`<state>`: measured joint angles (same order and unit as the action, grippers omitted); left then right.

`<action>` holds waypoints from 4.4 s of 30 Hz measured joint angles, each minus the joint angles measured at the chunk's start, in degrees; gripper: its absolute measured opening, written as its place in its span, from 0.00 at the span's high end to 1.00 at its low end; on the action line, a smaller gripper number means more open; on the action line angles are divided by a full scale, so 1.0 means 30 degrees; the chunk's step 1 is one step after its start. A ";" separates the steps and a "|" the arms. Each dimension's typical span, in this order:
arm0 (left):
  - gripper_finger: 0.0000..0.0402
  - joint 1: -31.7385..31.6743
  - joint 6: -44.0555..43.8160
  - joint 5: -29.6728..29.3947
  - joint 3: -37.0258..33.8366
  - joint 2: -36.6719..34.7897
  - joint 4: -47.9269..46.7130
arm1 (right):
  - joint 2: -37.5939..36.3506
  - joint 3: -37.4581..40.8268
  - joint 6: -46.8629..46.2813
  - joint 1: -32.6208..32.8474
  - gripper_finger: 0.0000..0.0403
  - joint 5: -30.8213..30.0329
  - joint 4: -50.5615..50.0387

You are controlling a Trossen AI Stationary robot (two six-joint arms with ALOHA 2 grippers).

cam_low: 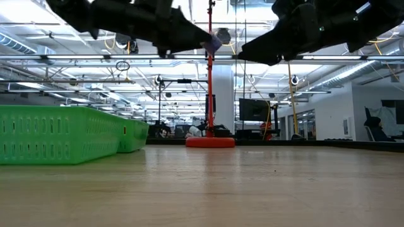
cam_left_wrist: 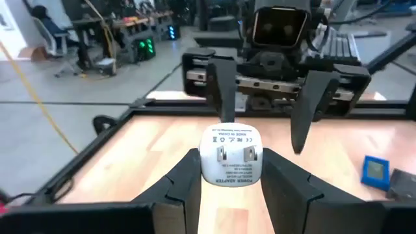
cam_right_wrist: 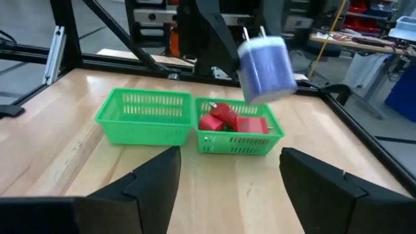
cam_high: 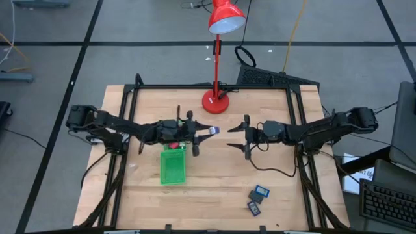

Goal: Pick & Place Office items
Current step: Put the violet charger adapter into the top green bin, then put the top blue digital timer into the bottom green bin

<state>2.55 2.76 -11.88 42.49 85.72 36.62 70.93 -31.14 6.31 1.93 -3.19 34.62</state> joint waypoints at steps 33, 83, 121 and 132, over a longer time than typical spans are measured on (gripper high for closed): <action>0.61 0.1915 -1.1648 -0.8149 -1.1895 -1.1346 -0.6845 | -0.3029 -0.0005 0.1279 -0.3752 0.37 0.0148 -0.0981; 0.48 0.3054 -0.3639 -0.0276 -1.1881 -2.0090 -0.2659 | -0.3036 0.0308 0.0661 -0.0547 0.41 0.8505 -0.1932; 0.51 0.3359 -0.7095 -0.5069 -1.1881 -2.4082 -0.9697 | 0.4153 -0.1673 -2.1555 1.7712 0.43 -0.5044 -1.5250; 0.44 0.3359 -0.7528 -0.5069 -1.1881 -2.4082 -0.9705 | 0.5117 -0.1747 -2.2872 1.7697 0.43 -0.4960 -1.5320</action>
<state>12.62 -19.82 -27.09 6.85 13.47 7.51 86.28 -36.38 -62.30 55.02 -18.07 -11.34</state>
